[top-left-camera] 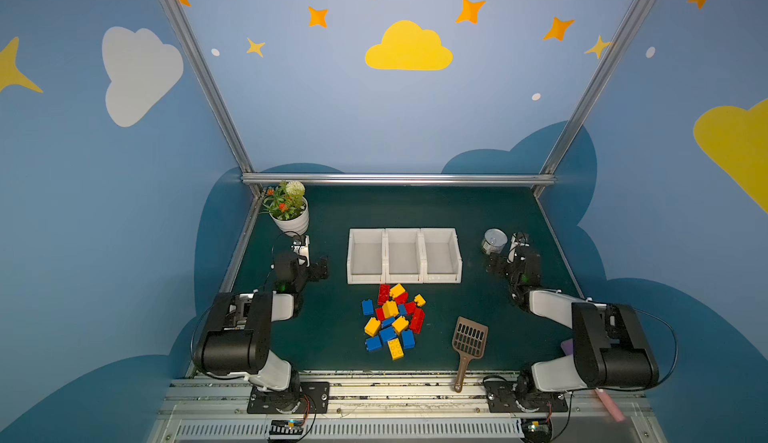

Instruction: Sort the legos into containers by color

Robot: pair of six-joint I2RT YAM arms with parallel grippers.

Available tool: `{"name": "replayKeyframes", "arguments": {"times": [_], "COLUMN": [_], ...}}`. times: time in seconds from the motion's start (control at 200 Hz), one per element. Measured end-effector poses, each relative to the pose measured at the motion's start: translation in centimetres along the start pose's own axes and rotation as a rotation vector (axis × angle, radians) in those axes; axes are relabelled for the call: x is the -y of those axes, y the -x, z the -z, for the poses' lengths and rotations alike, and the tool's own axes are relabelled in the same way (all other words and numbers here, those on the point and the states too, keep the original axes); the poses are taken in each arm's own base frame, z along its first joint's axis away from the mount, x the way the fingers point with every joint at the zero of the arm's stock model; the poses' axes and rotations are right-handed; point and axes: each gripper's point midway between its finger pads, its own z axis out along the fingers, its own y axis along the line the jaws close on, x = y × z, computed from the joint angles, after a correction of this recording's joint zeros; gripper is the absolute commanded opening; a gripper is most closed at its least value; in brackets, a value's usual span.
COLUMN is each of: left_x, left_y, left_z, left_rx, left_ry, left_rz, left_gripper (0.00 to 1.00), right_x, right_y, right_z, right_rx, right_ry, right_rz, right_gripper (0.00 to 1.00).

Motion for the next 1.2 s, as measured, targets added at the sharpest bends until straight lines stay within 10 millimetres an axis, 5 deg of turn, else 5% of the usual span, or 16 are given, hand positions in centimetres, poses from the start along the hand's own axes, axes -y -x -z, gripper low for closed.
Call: {"name": "replayKeyframes", "arguments": {"times": [1.201], "left_x": [0.04], "left_y": [0.47], "left_z": [0.31], "left_rx": [0.008], "left_ry": [0.001], "left_rz": [0.001], "left_gripper": [1.0], "right_x": [-0.21], "right_y": [0.23], "right_z": [0.35], "right_rx": [0.006], "right_ry": [0.004], "right_rz": [0.01], "right_gripper": [0.98]}}
